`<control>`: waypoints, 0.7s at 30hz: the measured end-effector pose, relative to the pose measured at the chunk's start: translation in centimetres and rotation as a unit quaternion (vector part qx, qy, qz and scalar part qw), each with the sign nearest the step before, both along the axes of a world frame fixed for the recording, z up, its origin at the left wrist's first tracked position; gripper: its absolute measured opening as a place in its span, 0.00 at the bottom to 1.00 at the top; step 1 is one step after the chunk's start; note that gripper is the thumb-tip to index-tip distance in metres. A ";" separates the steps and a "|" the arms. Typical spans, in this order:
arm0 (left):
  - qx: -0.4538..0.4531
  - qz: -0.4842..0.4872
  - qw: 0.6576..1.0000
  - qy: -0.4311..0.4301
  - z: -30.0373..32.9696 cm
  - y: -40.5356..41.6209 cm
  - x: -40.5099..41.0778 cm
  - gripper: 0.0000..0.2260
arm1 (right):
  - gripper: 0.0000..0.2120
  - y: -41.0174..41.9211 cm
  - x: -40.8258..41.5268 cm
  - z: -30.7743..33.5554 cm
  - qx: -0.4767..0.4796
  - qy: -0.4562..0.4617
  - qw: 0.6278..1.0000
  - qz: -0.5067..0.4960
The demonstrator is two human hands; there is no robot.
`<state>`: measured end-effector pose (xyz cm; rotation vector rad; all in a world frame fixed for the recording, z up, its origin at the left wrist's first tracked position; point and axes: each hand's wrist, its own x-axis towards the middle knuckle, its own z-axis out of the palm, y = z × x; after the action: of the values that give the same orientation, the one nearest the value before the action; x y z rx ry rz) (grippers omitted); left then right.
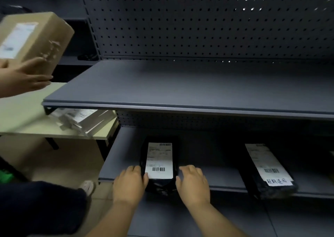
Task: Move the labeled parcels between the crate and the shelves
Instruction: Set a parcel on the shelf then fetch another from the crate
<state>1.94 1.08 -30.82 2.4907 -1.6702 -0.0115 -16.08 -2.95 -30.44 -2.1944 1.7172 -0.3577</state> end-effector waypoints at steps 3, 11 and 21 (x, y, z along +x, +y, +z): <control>0.009 -0.007 1.000 0.009 -1.2 -1.1 0.9 0.14 | 0.20 -0.7 1.3 -1.4 0.016 -0.007 0.999 -0.029; -0.031 0.067 0.959 0.272 -3.8 -4.1 2.0 0.17 | 0.21 -3.7 3.5 -3.9 0.126 -0.127 0.975 -0.129; -0.055 0.164 0.775 0.608 -4.2 -5.3 1.2 0.07 | 0.20 -4.9 4.6 -5.3 0.273 -0.267 0.906 -0.183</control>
<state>3.17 -4.27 -35.00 1.8053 -0.6254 -1.1536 -11.47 -7.82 -35.77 -1.2304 1.6395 -0.4476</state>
